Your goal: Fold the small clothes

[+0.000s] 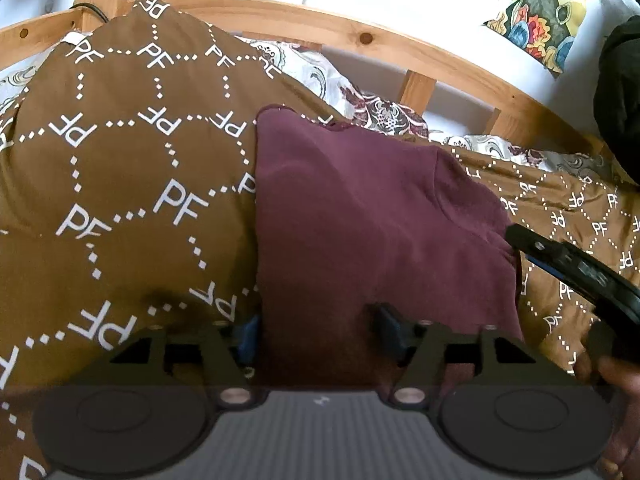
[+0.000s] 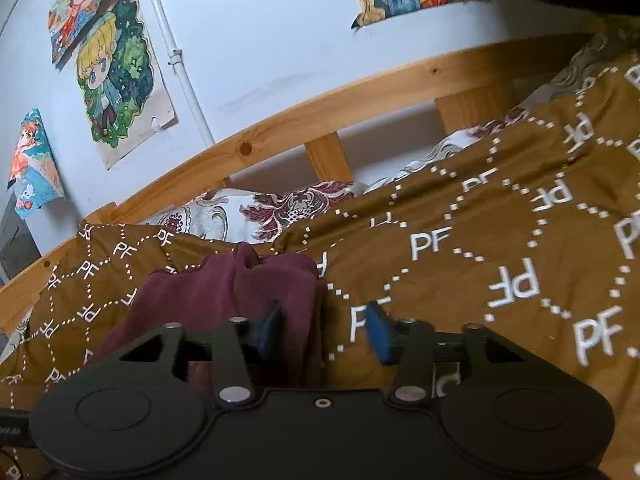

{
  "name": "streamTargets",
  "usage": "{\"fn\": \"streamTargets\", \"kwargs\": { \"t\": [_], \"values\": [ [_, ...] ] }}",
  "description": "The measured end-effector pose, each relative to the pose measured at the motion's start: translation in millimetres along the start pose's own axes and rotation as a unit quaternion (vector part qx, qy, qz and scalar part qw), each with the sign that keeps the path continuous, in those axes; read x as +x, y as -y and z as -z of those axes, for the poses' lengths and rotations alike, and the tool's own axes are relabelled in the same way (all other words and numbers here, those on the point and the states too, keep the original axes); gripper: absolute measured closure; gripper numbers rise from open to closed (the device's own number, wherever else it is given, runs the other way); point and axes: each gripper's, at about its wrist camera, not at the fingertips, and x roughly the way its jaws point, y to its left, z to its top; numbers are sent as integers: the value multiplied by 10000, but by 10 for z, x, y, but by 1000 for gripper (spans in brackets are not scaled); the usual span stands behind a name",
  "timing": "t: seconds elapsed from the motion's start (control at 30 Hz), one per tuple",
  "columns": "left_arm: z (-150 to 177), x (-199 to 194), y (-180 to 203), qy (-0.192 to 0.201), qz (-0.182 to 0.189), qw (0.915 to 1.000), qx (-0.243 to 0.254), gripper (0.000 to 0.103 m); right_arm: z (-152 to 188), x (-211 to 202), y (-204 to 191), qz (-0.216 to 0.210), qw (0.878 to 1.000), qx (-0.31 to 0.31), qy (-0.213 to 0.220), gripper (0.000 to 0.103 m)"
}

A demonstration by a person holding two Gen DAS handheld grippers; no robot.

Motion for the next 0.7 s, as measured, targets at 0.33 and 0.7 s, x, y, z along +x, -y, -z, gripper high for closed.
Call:
{"fn": "streamTargets", "kwargs": {
  "t": [0.33,0.7],
  "values": [
    [64,-52,-58,-147,-231,9991,-318,6,438,-623,-335,-172,9957,-911,-24,5],
    [134,-125,-15,-180,-467,9985,-238,2,536,-592,-403,1081,9748,-1946,-133,2]
  ]
}}
